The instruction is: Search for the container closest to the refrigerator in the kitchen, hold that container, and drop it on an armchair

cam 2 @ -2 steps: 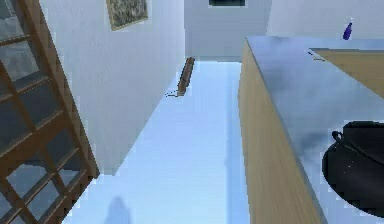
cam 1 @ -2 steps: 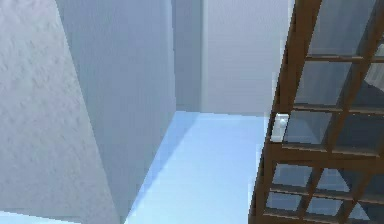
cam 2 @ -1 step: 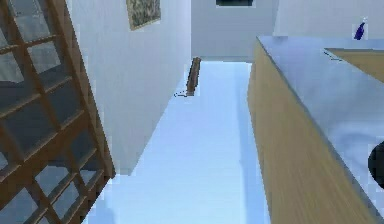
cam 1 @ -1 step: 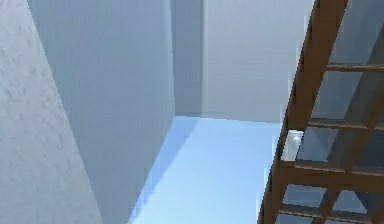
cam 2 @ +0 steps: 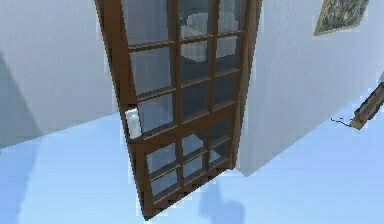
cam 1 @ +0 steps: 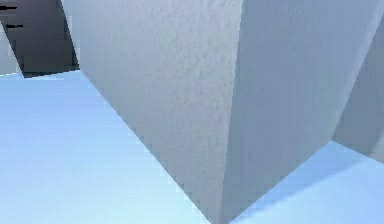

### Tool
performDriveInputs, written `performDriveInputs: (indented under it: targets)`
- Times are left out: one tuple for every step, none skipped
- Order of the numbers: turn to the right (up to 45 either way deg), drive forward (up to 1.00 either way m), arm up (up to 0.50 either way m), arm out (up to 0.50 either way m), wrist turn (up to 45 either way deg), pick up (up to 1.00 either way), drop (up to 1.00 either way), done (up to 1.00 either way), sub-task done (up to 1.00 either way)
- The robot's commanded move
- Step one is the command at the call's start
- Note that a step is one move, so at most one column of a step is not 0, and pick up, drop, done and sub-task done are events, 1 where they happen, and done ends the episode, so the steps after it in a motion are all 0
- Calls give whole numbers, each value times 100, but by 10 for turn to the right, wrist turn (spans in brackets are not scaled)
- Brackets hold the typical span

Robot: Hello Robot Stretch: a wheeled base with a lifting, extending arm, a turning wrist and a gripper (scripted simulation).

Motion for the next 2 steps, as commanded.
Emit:
performDriveInputs:
  targets:
    - [-60,0,0,0,0,0,0,0,0]
    - [0,30,0,0,0,0,0,0,0]
